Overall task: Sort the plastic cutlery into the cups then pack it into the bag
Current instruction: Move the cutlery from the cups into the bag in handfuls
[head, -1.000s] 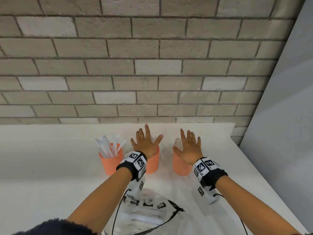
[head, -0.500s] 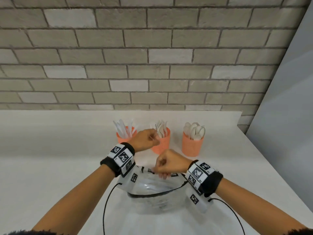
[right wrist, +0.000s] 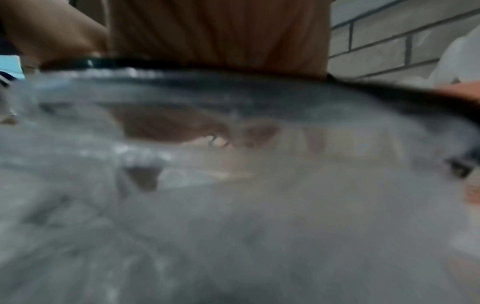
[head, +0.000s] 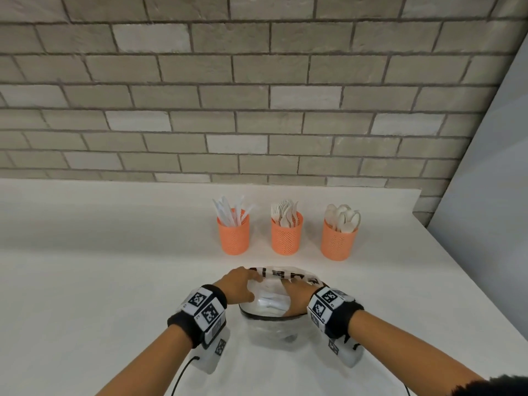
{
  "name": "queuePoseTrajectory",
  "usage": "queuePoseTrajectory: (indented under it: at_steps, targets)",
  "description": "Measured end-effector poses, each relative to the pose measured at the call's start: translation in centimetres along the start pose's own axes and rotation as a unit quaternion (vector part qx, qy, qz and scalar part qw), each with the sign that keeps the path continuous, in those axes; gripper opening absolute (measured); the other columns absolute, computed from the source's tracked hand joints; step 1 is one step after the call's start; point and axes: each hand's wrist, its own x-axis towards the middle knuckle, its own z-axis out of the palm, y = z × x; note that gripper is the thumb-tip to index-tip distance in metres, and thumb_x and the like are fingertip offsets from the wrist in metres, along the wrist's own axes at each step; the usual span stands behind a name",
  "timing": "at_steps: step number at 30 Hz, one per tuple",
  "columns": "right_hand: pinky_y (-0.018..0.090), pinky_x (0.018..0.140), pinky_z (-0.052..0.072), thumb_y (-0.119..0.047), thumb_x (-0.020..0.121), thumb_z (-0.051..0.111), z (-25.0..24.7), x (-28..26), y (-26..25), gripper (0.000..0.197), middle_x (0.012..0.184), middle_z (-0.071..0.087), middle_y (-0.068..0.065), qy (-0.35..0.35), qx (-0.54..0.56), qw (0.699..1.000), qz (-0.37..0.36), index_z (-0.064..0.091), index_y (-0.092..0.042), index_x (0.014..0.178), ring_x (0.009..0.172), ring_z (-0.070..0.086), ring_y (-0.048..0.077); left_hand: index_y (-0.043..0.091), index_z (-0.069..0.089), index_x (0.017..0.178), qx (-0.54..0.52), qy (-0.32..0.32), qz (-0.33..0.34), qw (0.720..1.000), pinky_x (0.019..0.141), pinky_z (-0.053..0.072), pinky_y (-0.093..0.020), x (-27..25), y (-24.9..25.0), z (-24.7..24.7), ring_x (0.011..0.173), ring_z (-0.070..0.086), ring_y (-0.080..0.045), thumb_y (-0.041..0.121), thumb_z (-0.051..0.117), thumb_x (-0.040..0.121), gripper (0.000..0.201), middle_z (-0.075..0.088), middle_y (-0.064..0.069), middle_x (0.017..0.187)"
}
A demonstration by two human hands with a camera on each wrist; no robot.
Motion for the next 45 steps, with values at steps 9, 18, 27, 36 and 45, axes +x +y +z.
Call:
queuePoseTrajectory:
  at_steps: [9,18,27,36,45]
  targets:
    - [0.031,0.114,0.022,-0.043,0.088,0.058,-1.2,0.6,-1.0,0.079,0.155,0.023,0.01,-0.03,0.026,0.999,0.025,0.02,-0.007,0.147,0.141,0.024,0.026,0.019,0.037,0.141,0.004,0.029,0.014,0.999,0.111,0.029,-0.031,-0.8,0.6,-0.7,0.137,0.032,-0.022,0.0,0.051,0.084,0.061,0.034,-0.007,0.146]
    - [0.027,0.08,0.037,-0.03,0.086,0.064,-1.1,1.2,-1.9,0.026,0.108,0.052,0.01,-0.037,0.019,0.999,0.022,0.058,-0.01,0.101,0.096,0.046,0.021,0.016,0.037,0.142,-0.003,0.03,0.021,0.999,0.109,0.03,-0.028,-1.1,0.5,-0.6,0.136,0.034,-0.023,0.0,0.052,0.084,0.062,0.035,-0.008,0.147]
    - [0.034,0.112,0.031,-0.026,0.089,0.058,-0.8,1.7,-1.6,0.067,0.152,0.029,0.012,-0.053,0.021,0.997,0.043,0.027,-0.005,0.145,0.138,0.031,0.028,0.016,0.038,0.141,-0.012,0.027,0.015,0.999,0.101,0.039,-0.028,-0.9,0.8,-0.9,0.133,0.039,-0.023,0.001,0.053,0.084,0.06,0.036,-0.008,0.146]
    - [0.033,0.112,0.028,-0.029,0.088,0.059,-0.2,1.7,-1.0,0.071,0.154,0.026,0.011,-0.036,0.042,0.998,0.04,0.024,-0.006,0.146,0.14,0.028,0.027,0.016,0.039,0.14,-0.056,0.017,0.008,0.998,0.06,0.045,-0.016,-0.7,0.8,-1.0,0.104,0.055,-0.026,-0.001,0.051,0.083,0.06,0.038,-0.008,0.143]
    - [0.034,0.117,0.018,-0.041,0.089,0.057,-0.3,1.6,0.5,0.08,0.159,0.012,0.004,-0.041,0.07,0.996,0.041,0.013,-0.012,0.149,0.145,0.016,0.024,0.016,0.037,0.141,-0.084,0.011,-0.006,0.996,0.05,0.049,-0.013,-0.7,0.5,-1.1,0.093,0.052,-0.019,-0.003,0.047,0.084,0.061,0.036,-0.008,0.143]
